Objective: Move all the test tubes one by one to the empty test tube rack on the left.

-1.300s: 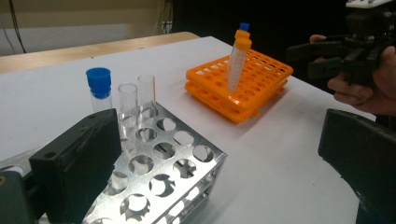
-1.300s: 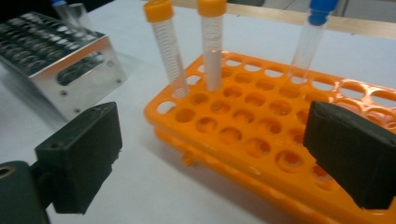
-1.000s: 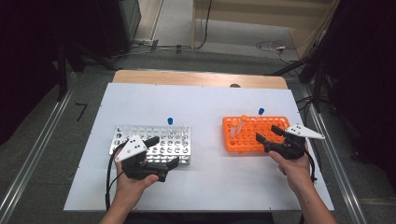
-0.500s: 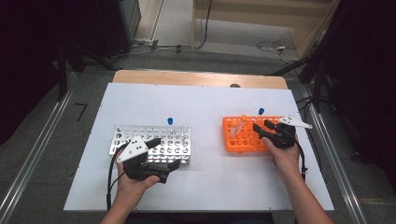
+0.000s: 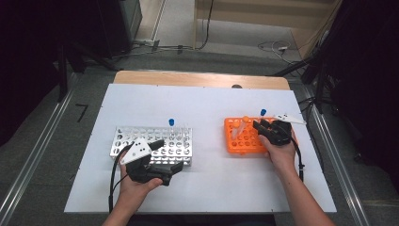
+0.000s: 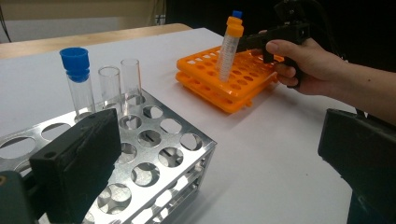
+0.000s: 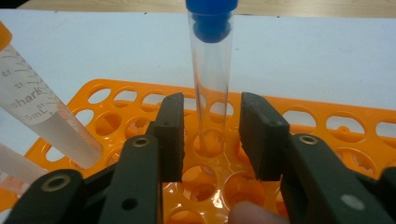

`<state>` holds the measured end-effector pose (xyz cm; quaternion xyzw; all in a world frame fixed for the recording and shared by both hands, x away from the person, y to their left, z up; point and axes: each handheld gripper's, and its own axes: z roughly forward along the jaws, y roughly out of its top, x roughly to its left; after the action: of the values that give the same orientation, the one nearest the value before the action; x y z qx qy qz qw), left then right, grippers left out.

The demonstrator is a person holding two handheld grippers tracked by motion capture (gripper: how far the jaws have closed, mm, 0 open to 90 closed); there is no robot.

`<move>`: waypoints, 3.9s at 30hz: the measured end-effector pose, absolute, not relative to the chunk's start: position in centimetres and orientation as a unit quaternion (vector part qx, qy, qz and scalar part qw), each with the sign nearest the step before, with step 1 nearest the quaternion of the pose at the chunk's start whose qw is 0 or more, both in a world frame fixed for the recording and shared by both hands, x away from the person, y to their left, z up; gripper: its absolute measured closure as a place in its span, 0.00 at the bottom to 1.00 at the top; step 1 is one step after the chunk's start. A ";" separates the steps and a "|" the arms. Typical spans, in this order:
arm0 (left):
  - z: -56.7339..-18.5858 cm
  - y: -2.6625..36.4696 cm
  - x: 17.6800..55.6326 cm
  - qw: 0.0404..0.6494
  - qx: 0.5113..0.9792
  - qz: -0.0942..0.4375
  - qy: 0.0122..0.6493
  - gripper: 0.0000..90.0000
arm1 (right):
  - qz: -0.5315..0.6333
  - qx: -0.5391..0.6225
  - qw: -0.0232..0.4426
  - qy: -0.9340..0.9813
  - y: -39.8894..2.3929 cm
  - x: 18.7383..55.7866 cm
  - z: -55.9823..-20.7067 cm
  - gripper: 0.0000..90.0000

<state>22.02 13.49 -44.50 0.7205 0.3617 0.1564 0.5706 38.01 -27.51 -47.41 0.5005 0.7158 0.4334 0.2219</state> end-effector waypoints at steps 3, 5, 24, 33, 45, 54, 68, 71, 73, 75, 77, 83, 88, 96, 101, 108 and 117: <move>-44.5 13.4 22.0 0.571 0.721 0.155 0.362 0.00 | 0.427 0.504 0.227 0.715 -27.2 38.1 -47.5 0.74; -44.5 13.5 22.0 0.570 0.722 0.155 0.361 0.00 | 0.430 0.504 0.222 0.715 -27.1 38.0 -47.5 0.77; -44.5 13.4 21.9 0.572 0.720 0.157 0.360 0.00 | 0.455 0.482 0.259 0.702 -27.6 37.2 -46.4 0.84; -44.5 13.1 21.9 0.572 0.721 0.155 0.358 0.00 | 0.484 0.457 0.257 0.700 -28.3 35.2 -44.8 0.84; -44.4 12.6 21.8 0.575 0.722 0.153 0.352 0.00 | 0.516 0.412 0.225 0.717 -28.0 31.0 -44.0 0.84; -44.3 12.1 21.7 0.575 0.727 0.151 0.345 0.00 | 0.526 0.386 0.194 0.732 -27.0 28.6 -44.4 0.84; -43.9 11.1 21.3 0.585 0.729 0.138 0.327 0.02 | 0.527 0.316 0.151 0.774 -22.3 26.1 -44.8 0.84; -43.7 10.9 21.3 0.590 0.729 0.130 0.321 0.04 | 0.526 0.305 0.142 0.781 -21.3 25.7 -45.0 0.84; -43.7 10.7 21.3 0.592 0.731 0.127 0.314 0.06 | 0.525 0.297 0.136 0.786 -20.6 25.5 -45.1 0.84; -43.6 10.5 21.3 0.592 0.735 0.123 0.308 0.09 | 0.524 0.289 0.130 0.791 -19.9 25.3 -45.2 0.84; -43.6 10.2 21.3 0.592 0.736 0.123 0.305 0.13 | 0.523 0.284 0.126 0.794 -19.4 25.1 -45.3 0.84; -43.4 9.7 21.3 0.598 0.737 0.118 0.292 0.29 | 0.521 0.265 0.114 0.804 -17.9 24.5 -45.5 0.84; -43.3 9.2 21.4 0.600 0.739 0.113 0.285 0.42 | 0.519 0.248 0.107 0.811 -16.8 24.0 -45.5 0.84; -43.2 8.1 21.4 0.598 0.747 0.111 0.269 0.59 | 0.516 0.224 0.095 0.821 -15.2 23.2 -45.6 0.84; -43.3 7.7 21.4 0.595 0.752 0.111 0.261 0.71 | 0.515 0.211 0.091 0.826 -14.6 22.9 -45.6 0.84; -43.4 7.5 21.3 0.590 0.757 0.115 0.256 0.82 | 0.514 0.203 0.088 0.829 -14.2 22.6 -45.7 0.84; -43.4 7.4 21.2 0.585 0.759 0.129 0.257 0.85 | 0.513 0.204 0.082 0.830 -14.3 22.8 -45.7 0.83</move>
<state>21.23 7.44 -43.42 0.7588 0.2565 0.1286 0.5847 22.76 -14.29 -45.74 0.2042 0.8296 0.5131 0.0821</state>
